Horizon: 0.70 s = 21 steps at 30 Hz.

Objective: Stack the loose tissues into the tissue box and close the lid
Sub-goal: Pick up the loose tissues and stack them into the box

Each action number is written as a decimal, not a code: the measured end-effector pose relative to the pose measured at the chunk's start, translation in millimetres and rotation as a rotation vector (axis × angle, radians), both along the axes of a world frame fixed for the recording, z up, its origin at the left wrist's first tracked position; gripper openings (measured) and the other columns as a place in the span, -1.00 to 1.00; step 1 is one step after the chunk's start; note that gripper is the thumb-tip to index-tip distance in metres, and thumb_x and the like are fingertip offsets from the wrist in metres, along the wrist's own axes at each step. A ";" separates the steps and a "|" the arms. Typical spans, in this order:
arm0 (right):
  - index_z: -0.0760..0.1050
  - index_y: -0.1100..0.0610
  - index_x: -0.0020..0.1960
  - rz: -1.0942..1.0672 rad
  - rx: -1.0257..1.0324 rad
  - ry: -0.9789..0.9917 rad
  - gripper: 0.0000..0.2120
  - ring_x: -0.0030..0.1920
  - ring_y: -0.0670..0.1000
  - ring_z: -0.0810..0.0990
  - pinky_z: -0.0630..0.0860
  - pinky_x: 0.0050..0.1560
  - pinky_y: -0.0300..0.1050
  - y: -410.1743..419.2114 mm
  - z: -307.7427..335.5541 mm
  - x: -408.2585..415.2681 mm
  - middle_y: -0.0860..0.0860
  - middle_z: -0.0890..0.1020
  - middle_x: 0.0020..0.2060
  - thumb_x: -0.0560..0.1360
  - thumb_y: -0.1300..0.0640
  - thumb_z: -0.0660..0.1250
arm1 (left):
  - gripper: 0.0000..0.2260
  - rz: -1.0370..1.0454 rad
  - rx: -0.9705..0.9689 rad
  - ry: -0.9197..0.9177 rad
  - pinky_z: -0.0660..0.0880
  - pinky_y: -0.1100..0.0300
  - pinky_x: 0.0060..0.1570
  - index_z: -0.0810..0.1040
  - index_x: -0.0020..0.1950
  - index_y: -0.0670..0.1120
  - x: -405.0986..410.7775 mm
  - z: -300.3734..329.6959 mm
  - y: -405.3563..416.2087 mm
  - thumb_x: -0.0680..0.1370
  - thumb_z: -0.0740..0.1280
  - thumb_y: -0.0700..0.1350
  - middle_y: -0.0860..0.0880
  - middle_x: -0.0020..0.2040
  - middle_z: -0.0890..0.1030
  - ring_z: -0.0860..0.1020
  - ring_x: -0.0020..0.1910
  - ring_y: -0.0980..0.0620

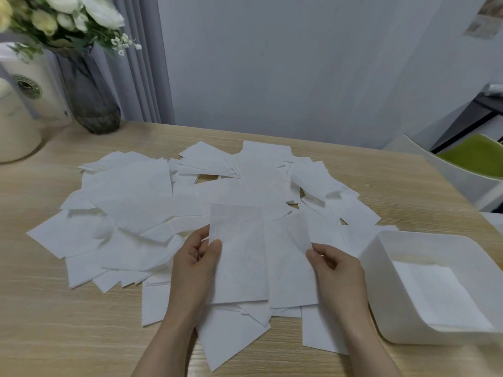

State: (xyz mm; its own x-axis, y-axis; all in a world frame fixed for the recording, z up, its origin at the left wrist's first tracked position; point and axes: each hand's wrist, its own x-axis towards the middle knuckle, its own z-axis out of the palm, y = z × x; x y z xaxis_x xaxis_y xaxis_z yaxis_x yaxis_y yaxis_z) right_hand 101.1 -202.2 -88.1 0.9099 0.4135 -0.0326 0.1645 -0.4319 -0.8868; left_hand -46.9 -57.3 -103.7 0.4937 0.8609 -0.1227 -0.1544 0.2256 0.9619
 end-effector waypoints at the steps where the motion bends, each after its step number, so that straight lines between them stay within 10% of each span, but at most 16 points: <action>1: 0.65 0.05 0.05 -0.004 0.035 0.020 -0.86 -0.13 -0.31 0.56 0.40 -0.16 -0.39 0.1 -0.8 0.2 -0.25 0.63 -0.20 0.51 0.16 0.38 | -0.79 -0.002 0.001 -0.001 0.50 0.18 -0.25 0.57 0.15 -0.02 0.1 -0.2 0.1 0.60 0.28 -0.27 0.07 -0.36 0.61 0.58 -0.34 0.12; 21: 0.56 0.14 -0.12 -0.082 0.328 0.248 -0.89 -0.38 -0.13 0.57 0.47 -0.29 -0.28 11.6 16.2 -10.0 -0.09 0.63 -0.45 0.55 0.14 0.33 | -0.76 0.006 0.007 0.025 0.52 0.01 -0.03 0.61 0.12 0.08 -0.6 -3.9 2.2 0.64 0.24 -0.21 -0.09 -0.10 0.69 0.62 -0.12 -0.06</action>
State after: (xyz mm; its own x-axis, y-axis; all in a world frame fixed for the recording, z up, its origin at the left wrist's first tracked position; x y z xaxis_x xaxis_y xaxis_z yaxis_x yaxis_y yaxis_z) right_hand 91.0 -190.6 -71.8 0.9213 0.3653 -0.1332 -0.0941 -0.1228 -0.9880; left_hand -47.5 -55.1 -107.7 0.4852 0.8648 -0.1288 -0.1320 0.2181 0.9670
